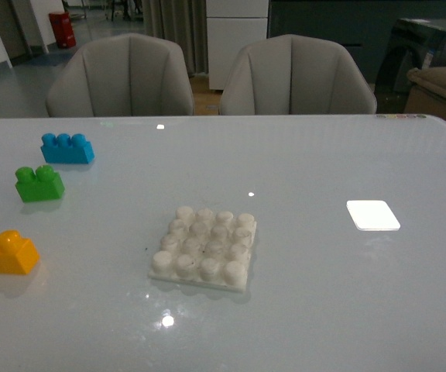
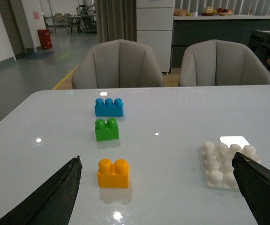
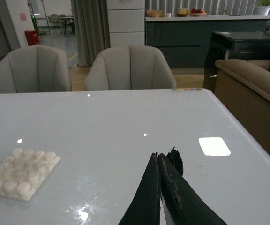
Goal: Insert yellow block into base center
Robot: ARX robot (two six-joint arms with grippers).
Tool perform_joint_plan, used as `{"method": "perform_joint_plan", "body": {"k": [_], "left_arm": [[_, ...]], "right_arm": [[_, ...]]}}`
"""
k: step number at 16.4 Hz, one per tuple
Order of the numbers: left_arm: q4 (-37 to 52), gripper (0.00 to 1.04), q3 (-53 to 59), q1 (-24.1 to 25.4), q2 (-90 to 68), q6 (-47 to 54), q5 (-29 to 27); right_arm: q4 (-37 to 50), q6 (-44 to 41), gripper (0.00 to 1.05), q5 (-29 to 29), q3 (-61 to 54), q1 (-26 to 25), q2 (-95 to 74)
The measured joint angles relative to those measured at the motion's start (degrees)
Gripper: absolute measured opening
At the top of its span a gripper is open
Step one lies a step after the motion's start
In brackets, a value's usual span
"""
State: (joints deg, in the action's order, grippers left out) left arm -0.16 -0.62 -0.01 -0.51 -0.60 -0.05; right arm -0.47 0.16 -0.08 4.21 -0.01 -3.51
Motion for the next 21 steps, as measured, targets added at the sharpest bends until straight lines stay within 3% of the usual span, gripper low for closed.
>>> {"method": "perform_joint_plan", "body": {"k": [12,13,20,21], "left_arm": [[0.0,0.98,0.0,0.0,0.0,0.0,0.0],[0.0,0.98,0.0,0.0,0.0,0.0,0.0],[0.0,0.98,0.0,0.0,0.0,0.0,0.0],[0.0,0.98,0.0,0.0,0.0,0.0,0.0]], "right_arm": [[0.3,0.0,0.02,0.1,-3.5,0.0,3.3],[0.3,0.0,0.08,0.1,-3.5,0.0,3.3],[0.3,0.0,0.93,0.1,-3.5,0.0,3.3],[0.3,0.0,1.00,0.1,-3.5,0.0,3.3]]}}
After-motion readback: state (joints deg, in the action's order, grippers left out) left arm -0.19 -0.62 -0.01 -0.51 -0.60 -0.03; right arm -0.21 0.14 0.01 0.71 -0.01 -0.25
